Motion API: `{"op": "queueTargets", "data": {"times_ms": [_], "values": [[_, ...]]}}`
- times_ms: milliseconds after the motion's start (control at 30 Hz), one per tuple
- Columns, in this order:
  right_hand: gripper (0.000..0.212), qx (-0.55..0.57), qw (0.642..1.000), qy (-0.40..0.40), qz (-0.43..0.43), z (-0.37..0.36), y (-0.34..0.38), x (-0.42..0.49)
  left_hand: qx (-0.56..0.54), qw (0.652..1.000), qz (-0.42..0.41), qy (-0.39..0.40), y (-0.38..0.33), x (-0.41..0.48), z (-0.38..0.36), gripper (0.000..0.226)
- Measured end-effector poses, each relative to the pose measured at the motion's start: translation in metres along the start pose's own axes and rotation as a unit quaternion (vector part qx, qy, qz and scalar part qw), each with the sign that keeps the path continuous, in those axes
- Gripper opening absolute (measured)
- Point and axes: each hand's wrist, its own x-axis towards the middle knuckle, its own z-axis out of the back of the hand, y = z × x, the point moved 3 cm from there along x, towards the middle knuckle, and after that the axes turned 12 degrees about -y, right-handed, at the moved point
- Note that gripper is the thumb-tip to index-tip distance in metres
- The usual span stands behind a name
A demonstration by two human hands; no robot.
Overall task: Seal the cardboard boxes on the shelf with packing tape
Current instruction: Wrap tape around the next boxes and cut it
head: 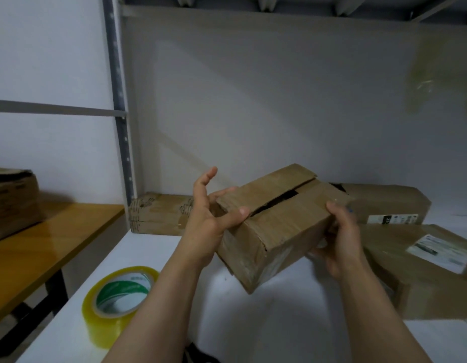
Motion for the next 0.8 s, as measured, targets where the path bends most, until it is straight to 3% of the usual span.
{"op": "queueTargets", "data": {"times_ms": [100,167,267,367,633,700,800], "values": [[0.039,-0.010,1.000,0.001,0.028,-0.001,0.005,-0.002,-0.009,1.000,-0.006,0.003,0.001,0.002,0.003,0.091],[0.029,-0.014,0.999,0.010,0.044,-0.003,0.007,-0.005,0.004,1.000,-0.027,0.010,0.000,0.002,0.004,0.068],[0.036,-0.031,0.996,0.026,0.079,-0.006,0.012,-0.009,0.119,0.989,-0.085,0.004,-0.002,0.003,0.002,0.032],[0.039,-0.056,0.992,0.027,0.110,-0.006,0.015,-0.007,0.200,0.975,-0.094,0.000,0.000,0.003,-0.001,0.025],[0.066,-0.084,0.988,0.017,0.127,-0.004,0.017,-0.010,0.348,0.926,-0.061,0.135,-0.002,-0.006,-0.003,0.106],[0.070,-0.083,0.987,0.018,0.134,-0.005,0.017,-0.009,0.365,0.917,-0.057,0.151,-0.003,-0.007,-0.001,0.115],[0.071,-0.100,0.983,0.017,0.153,-0.006,0.017,-0.009,0.370,0.917,-0.067,0.136,-0.001,-0.008,0.001,0.106]]}}
